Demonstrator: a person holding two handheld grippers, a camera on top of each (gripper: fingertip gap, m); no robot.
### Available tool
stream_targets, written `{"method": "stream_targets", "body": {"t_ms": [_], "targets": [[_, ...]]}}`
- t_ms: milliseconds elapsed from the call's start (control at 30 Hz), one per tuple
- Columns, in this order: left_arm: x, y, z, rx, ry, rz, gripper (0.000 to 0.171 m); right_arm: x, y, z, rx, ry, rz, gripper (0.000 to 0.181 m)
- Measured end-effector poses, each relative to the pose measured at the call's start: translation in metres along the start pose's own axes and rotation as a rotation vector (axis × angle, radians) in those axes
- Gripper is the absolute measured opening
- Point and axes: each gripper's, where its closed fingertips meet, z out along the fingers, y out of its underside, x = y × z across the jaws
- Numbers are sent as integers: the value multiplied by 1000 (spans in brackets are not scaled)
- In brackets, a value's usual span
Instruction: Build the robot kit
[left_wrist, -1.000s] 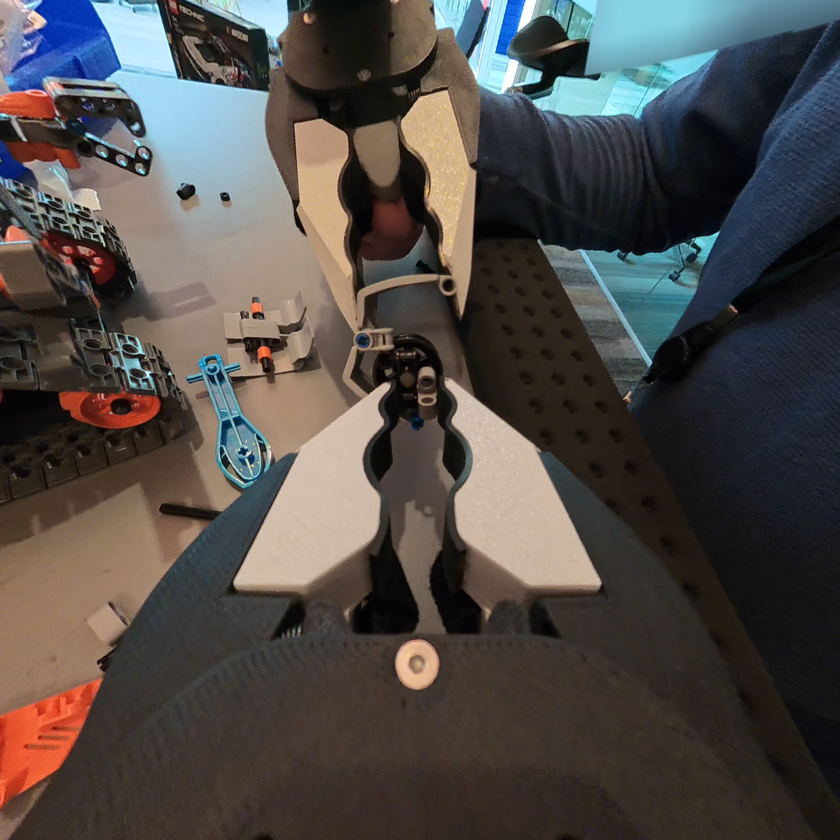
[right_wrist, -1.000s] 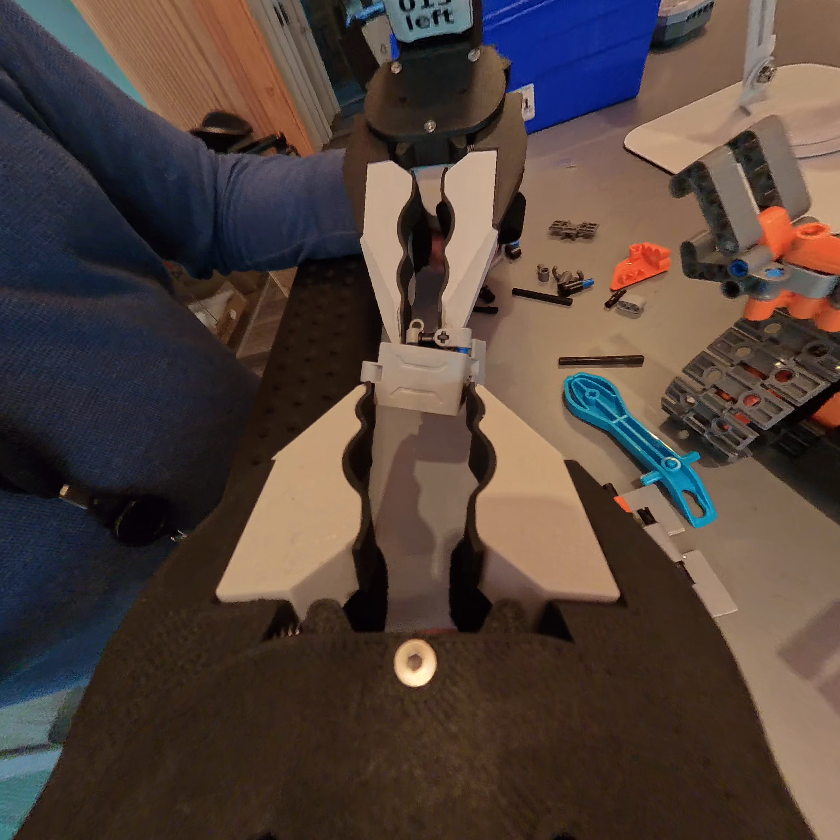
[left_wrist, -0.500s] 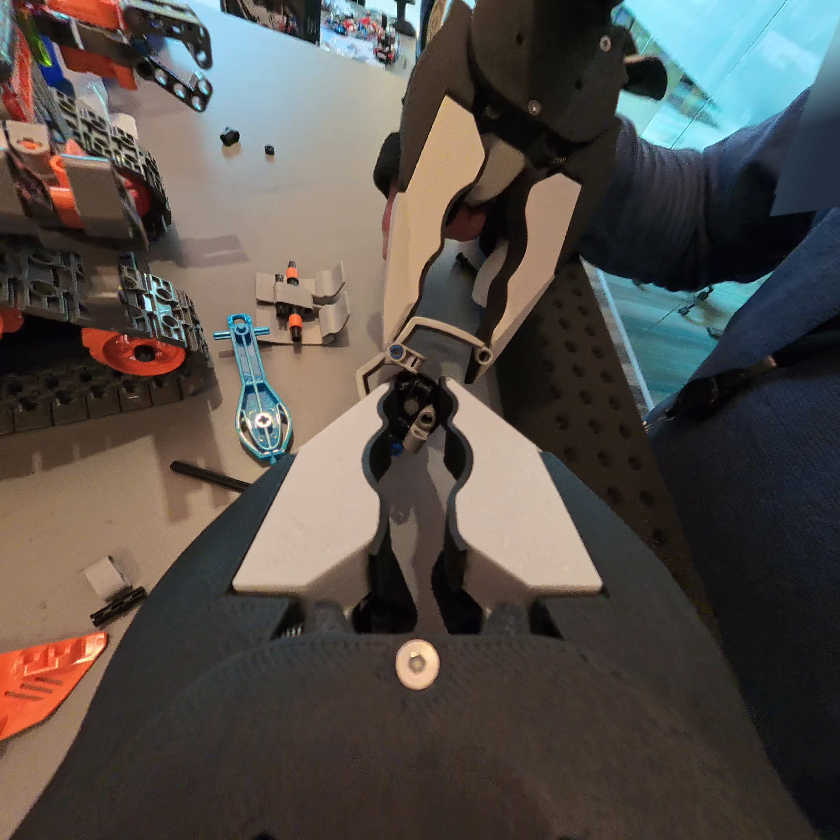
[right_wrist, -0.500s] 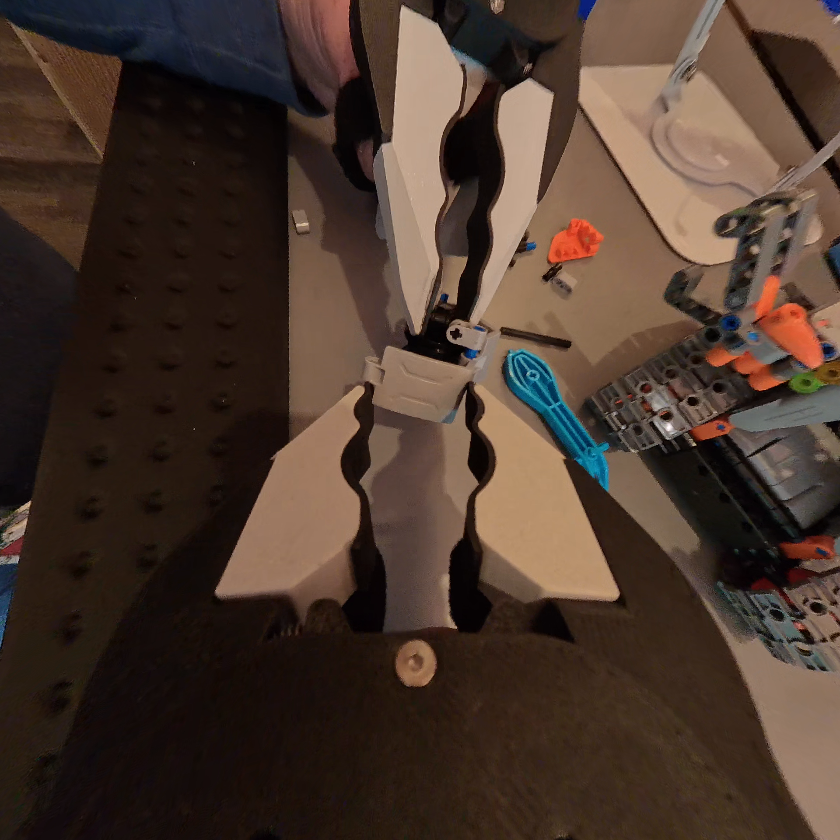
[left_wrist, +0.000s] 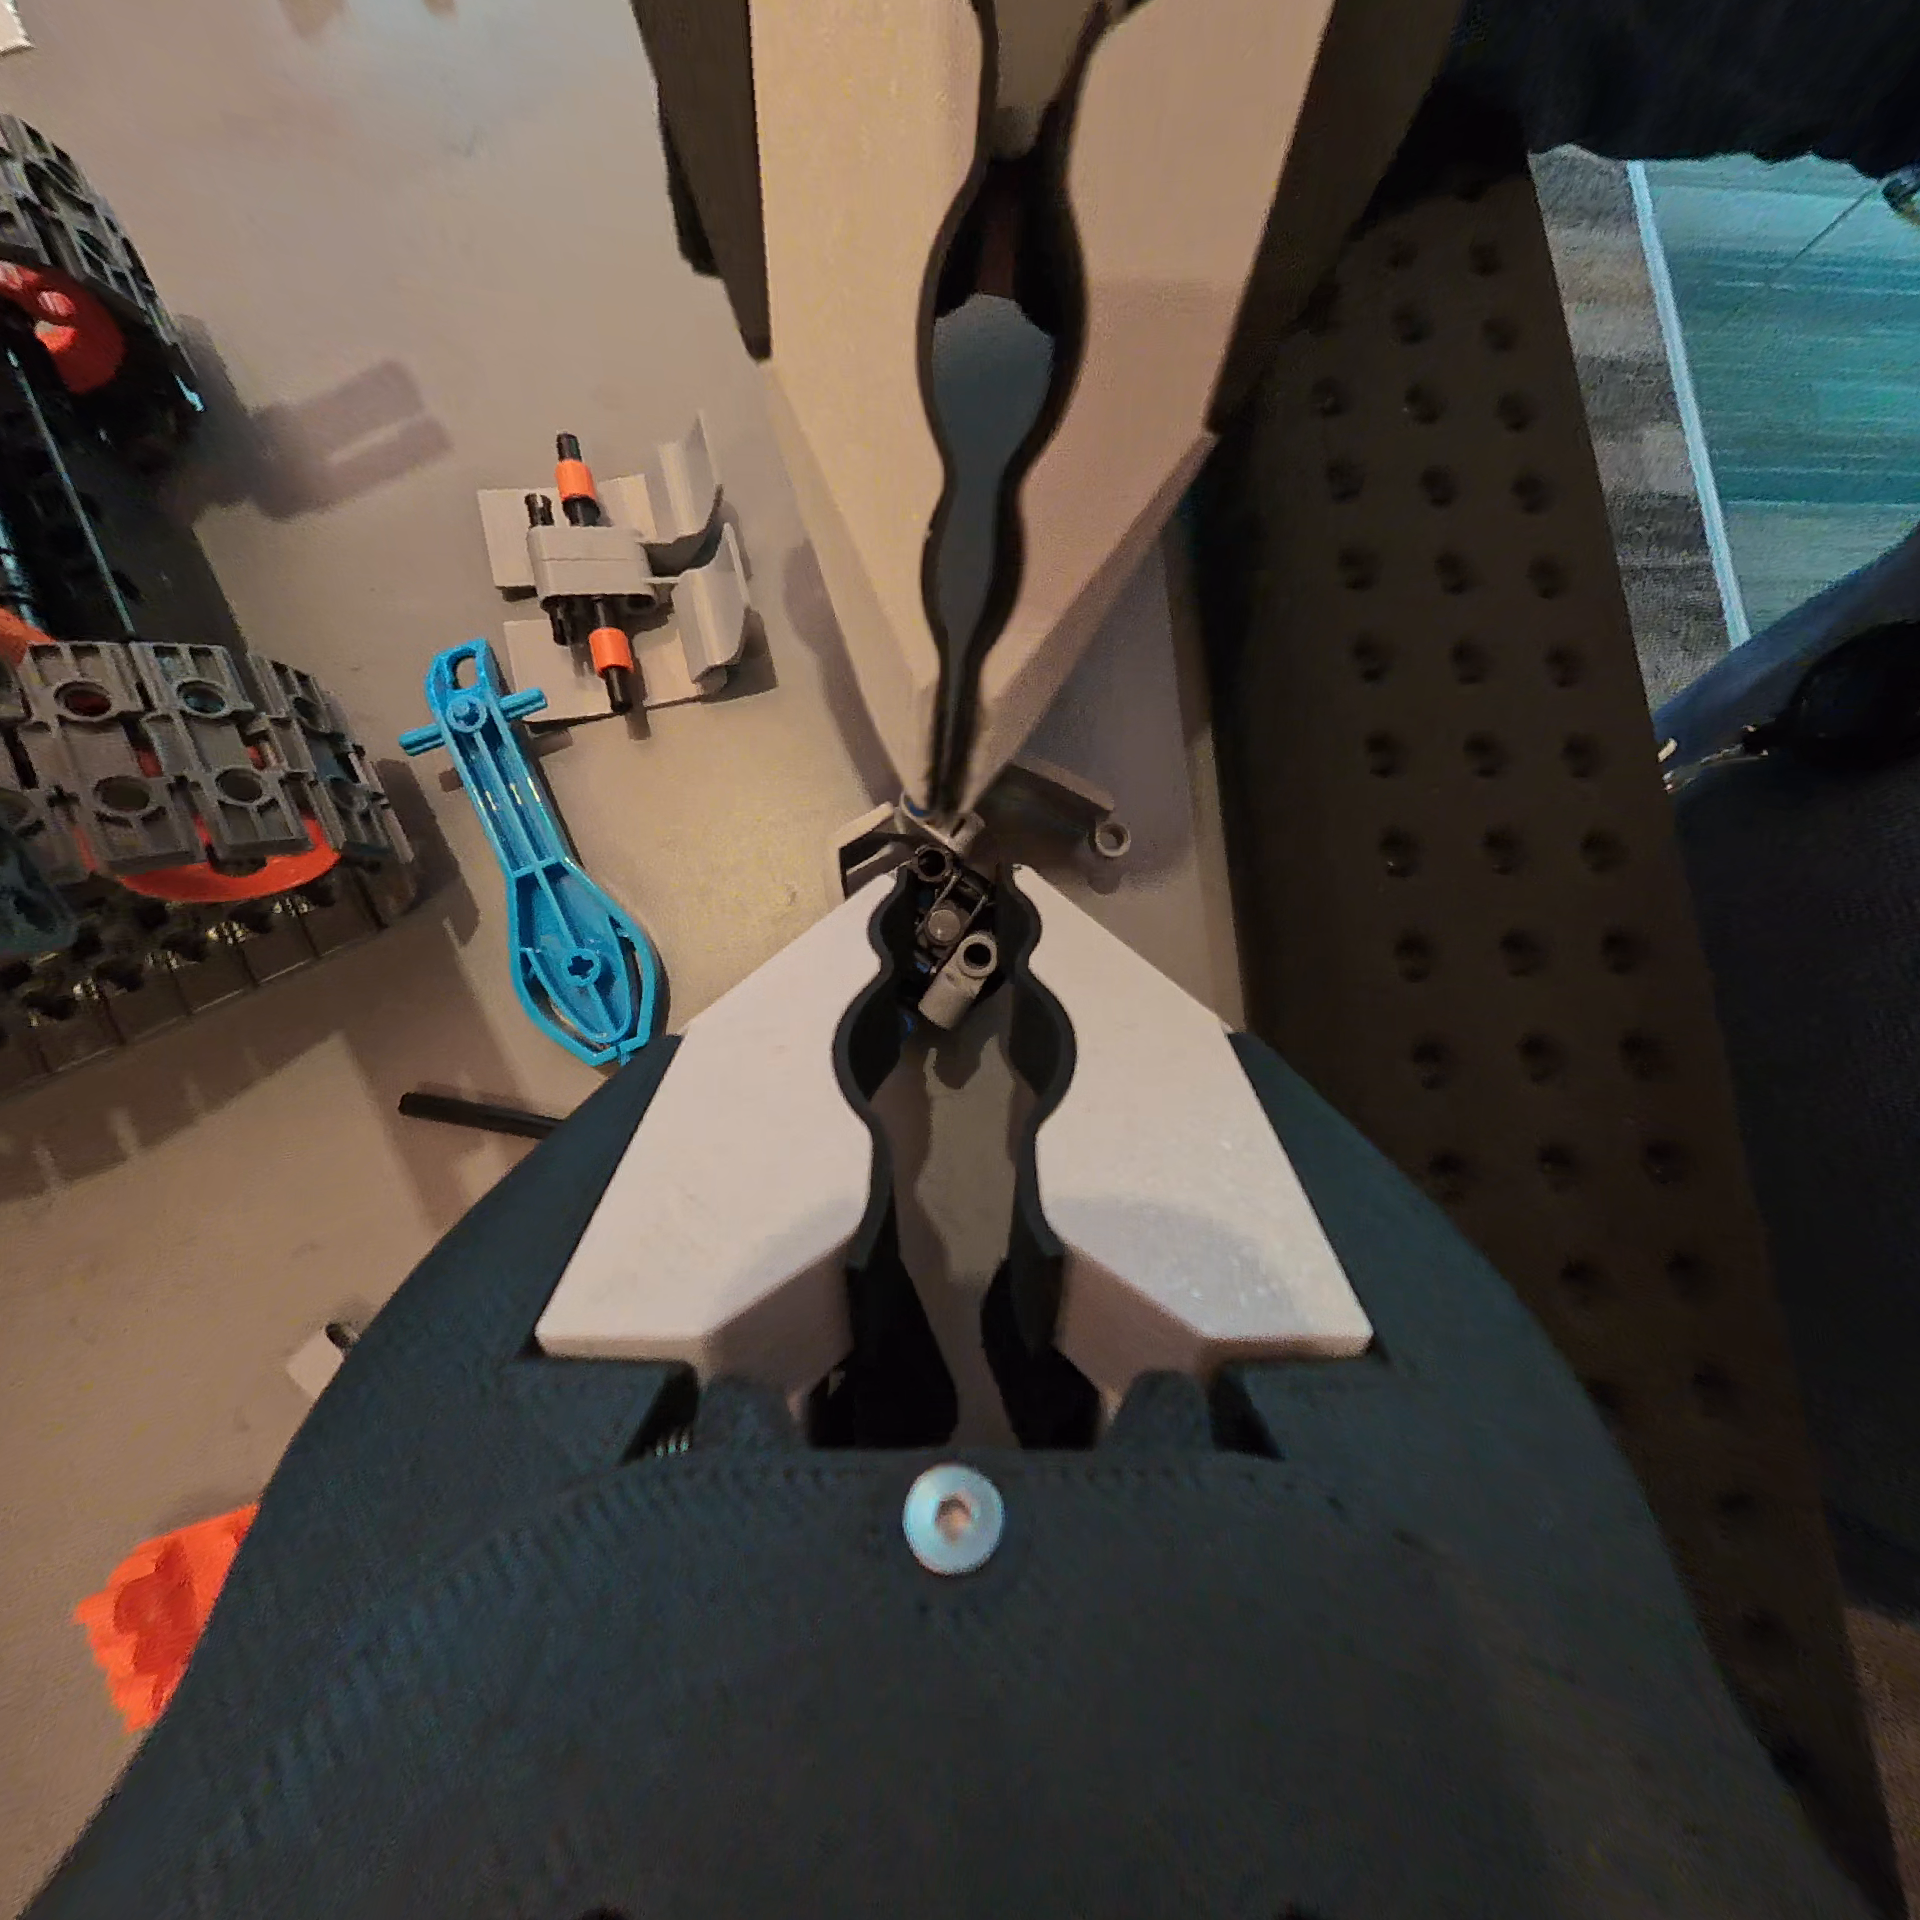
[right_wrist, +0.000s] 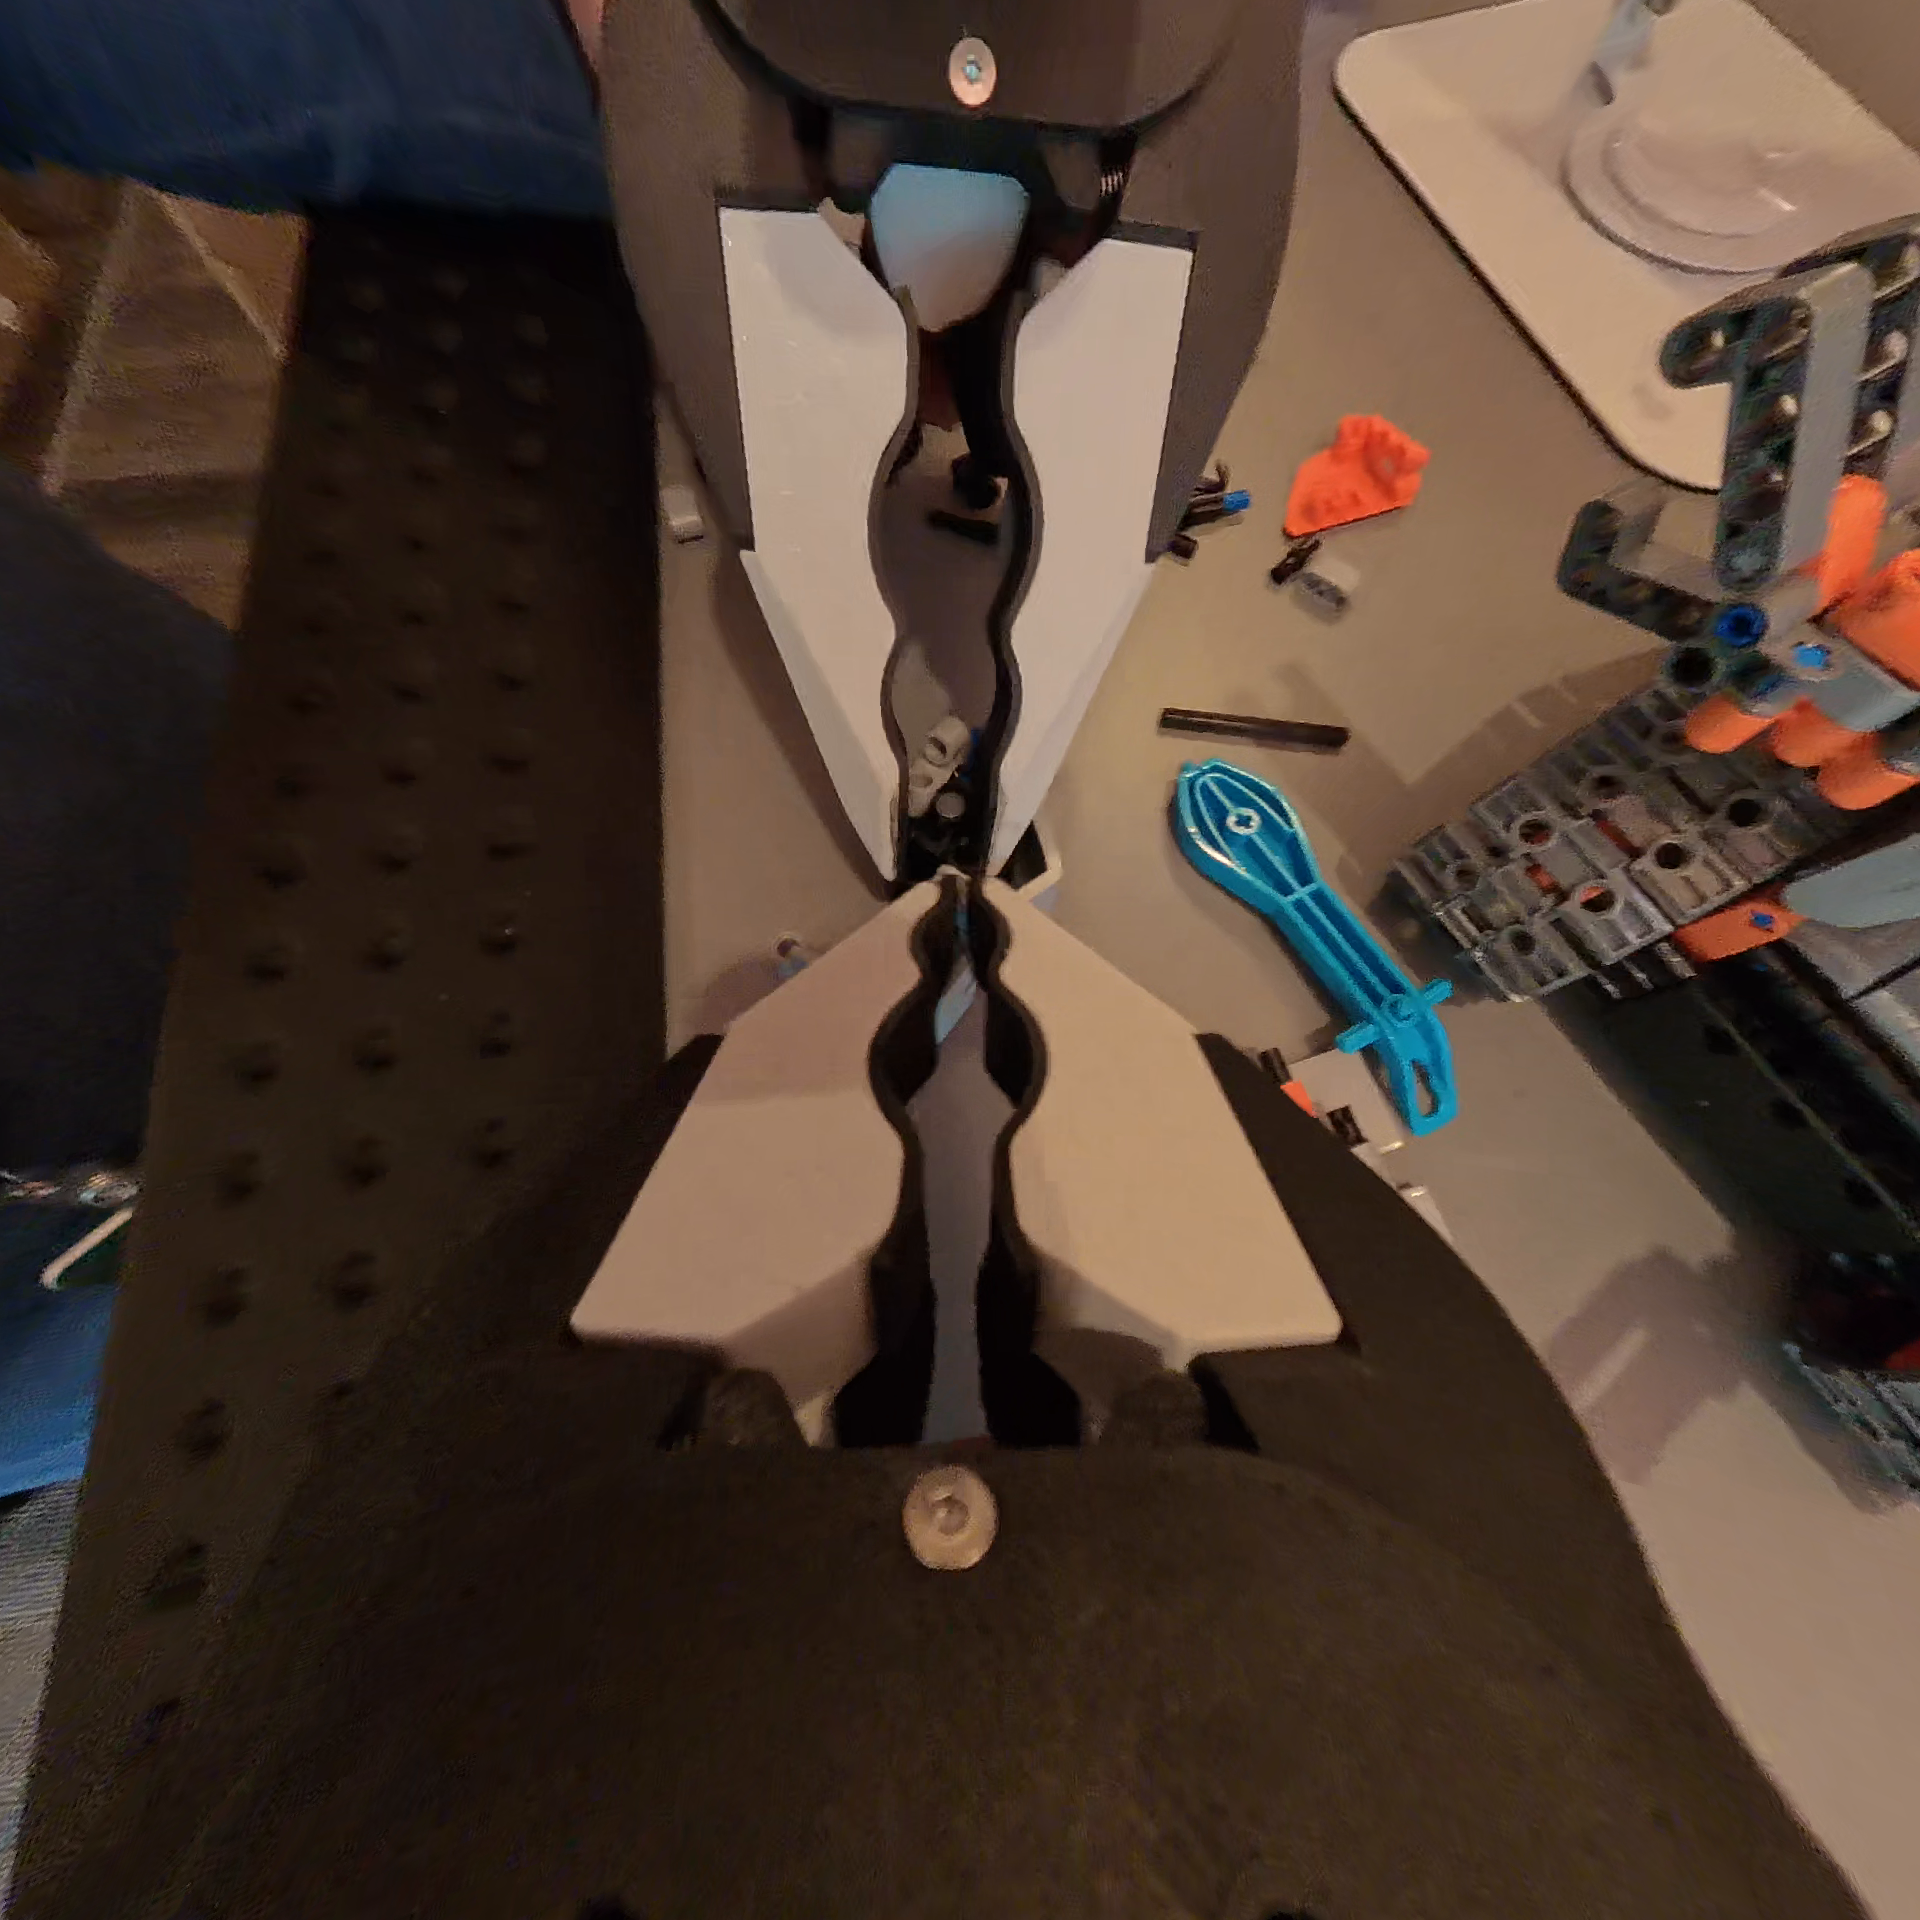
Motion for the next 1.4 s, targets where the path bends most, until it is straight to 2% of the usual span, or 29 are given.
{"method": "stream_targets", "body": {"t_ms": [300,700,900,933,1000,1067,1133,1200,1300,1367,1400], "targets": [[-1,-3,4,-44,-15,28,12,2,5,-2,-44,1,33,0],[-2,-13,15,-173,-31,131,12,4,16,-14,-6,-6,118,0],[-8,-13,12,-63,-17,62,12,6,10,-29,55,43,147,0],[-9,-12,11,-57,-27,60,12,6,12,-34,64,56,155,6],[-5,-15,11,-18,-5,43,12,10,33,-32,-9,80,185,23],[-3,-21,8,46,27,-1,12,7,50,-24,-80,73,171,25],[-3,-30,2,127,52,-48,12,0,52,-19,-110,65,114,26],[-5,-37,-4,197,74,-97,11,0,42,-19,-58,85,71,23],[-7,-52,-16,336,126,-176,11,5,21,-23,67,124,73,30],[-9,-59,-24,414,150,-209,12,10,10,-30,117,175,45,28],[-7,-63,-28,452,185,-217,11,9,6,-32,136,171,34,20]]}}
